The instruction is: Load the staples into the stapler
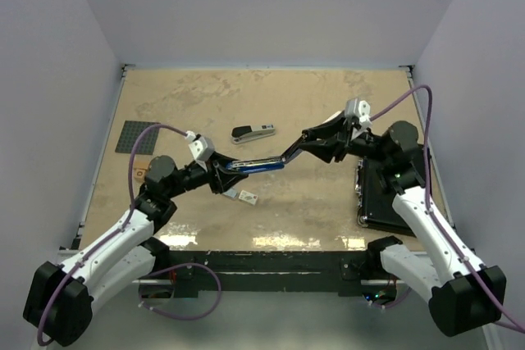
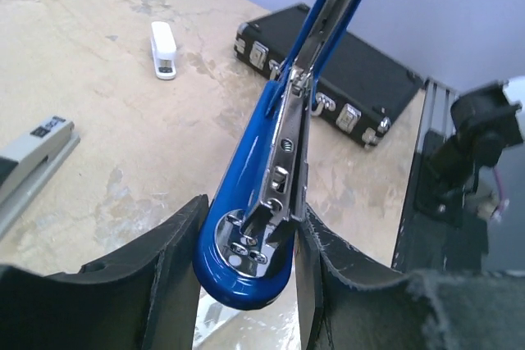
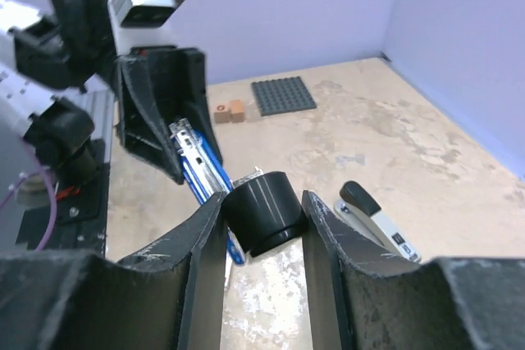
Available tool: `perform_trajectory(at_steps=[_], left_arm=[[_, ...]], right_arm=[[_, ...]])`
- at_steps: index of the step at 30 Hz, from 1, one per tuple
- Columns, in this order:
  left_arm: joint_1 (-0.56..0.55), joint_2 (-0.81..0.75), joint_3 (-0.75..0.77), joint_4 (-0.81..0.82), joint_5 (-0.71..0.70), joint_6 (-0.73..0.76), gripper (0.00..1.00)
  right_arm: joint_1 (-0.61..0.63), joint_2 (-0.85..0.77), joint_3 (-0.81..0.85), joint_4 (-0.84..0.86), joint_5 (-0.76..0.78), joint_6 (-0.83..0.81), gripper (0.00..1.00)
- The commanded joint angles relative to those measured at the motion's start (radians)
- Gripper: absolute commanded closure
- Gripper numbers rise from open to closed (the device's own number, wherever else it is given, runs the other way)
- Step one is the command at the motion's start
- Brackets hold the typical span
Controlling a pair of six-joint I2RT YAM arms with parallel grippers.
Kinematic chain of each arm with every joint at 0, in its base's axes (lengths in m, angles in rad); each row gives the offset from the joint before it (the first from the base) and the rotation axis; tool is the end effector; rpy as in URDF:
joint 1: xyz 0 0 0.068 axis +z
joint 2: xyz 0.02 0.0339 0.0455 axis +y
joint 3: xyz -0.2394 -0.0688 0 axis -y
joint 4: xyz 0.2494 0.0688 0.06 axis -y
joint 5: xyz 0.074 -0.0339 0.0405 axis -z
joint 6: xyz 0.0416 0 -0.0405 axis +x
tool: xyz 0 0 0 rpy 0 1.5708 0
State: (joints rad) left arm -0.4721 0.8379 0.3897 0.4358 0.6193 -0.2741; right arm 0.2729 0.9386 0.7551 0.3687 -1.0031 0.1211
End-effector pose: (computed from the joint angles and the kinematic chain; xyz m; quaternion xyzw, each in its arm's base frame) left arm 0.1836 -0.1209 0.2361 0.2801 0.6532 -0.4458 0.5442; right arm 0.2115 0.0956 0.3379 -0.4113 0.5304 0.4332 0.6015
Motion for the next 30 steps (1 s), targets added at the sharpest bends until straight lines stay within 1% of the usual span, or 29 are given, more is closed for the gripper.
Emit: perform_trajectory(at_steps=[1,2,3,4,5,6,7,9,10,12,13,14,16,18,19,21,23,25,27,28,29,30], left_arm=[[0.05,-0.057,-0.112,0.25,-0.297,-0.236,1.0],[0.052,-0.068,-0.162,0.285,-0.3,-0.266,1.0],[0.05,-0.069,-0.188,0.355,-0.3,-0.293,1.0],[0.052,-0.069,-0.212,0.392,-0.296,-0.344,1.0],[0.05,-0.059,-0.251,0.424,-0.29,-0.365,0.97],[0.05,-0.05,-0.267,0.489,-0.271,-0.384,0.92],[0.05,-0.037,-0.279,0.513,-0.257,-0.41,0.77],[0.05,-0.01,-0.29,0.531,-0.231,-0.419,0.59],[0.05,-0.003,-0.29,0.528,-0.227,-0.419,0.43],[0.052,-0.003,-0.285,0.503,-0.227,-0.403,0.32],[0.05,-0.008,-0.272,0.483,-0.23,-0.39,0.24],[0.049,-0.019,-0.261,0.457,-0.236,-0.372,0.21],[0.05,-0.022,-0.214,0.356,-0.245,-0.311,0.15],[0.05,-0.016,-0.181,0.27,-0.247,-0.249,0.12],[0.05,-0.013,-0.157,0.255,-0.245,-0.234,0.1],[0.049,0.001,-0.134,0.248,-0.222,-0.203,0.09],[0.041,0.032,-0.094,0.265,-0.193,-0.188,0.02],[0.021,0.067,-0.034,0.294,-0.152,-0.156,0.0],[-0.038,0.128,0.014,0.303,-0.129,-0.093,0.0],[-0.065,0.15,0.067,0.301,-0.13,-0.073,0.0],[-0.116,0.194,0.093,0.296,-0.13,-0.053,0.0],[-0.14,0.217,0.119,0.293,-0.136,-0.024,0.0]], right_arm=[[-0.092,-0.046,-0.091,0.559,0.257,0.388,1.0],[-0.104,-0.041,-0.105,0.622,0.302,0.428,1.0],[-0.104,-0.034,-0.131,0.748,0.319,0.504,1.0],[-0.106,-0.012,-0.138,0.804,0.334,0.535,1.0],[-0.107,0.003,-0.145,0.853,0.351,0.569,1.0],[-0.106,0.017,-0.152,0.956,0.356,0.631,1.0],[-0.106,0.034,-0.158,1.005,0.359,0.662,1.0],[-0.107,0.077,-0.161,1.099,0.363,0.718,1.0],[-0.104,0.089,-0.158,1.108,0.36,0.726,1.0],[-0.107,0.106,-0.148,1.122,0.359,0.733,1.0],[-0.106,0.108,-0.145,1.13,0.362,0.738,1.0],[-0.106,0.111,-0.142,1.138,0.363,0.744,1.0],[-0.106,0.114,-0.119,1.135,0.351,0.75,1.0],[-0.106,0.114,-0.097,1.125,0.345,0.752,1.0],[-0.106,0.115,-0.092,1.118,0.336,0.747,1.0],[-0.106,0.114,-0.082,1.09,0.327,0.733,1.0],[-0.106,0.111,-0.082,1.076,0.316,0.724,1.0],[-0.106,0.109,-0.083,1.046,0.305,0.713,1.0],[-0.106,0.108,-0.086,1.032,0.287,0.712,1.0],[-0.106,0.108,-0.088,1.027,0.284,0.71,1.0],[-0.104,0.106,-0.089,1.023,0.279,0.707,1.0],[-0.104,0.103,-0.092,1.017,0.273,0.706,1.0]])
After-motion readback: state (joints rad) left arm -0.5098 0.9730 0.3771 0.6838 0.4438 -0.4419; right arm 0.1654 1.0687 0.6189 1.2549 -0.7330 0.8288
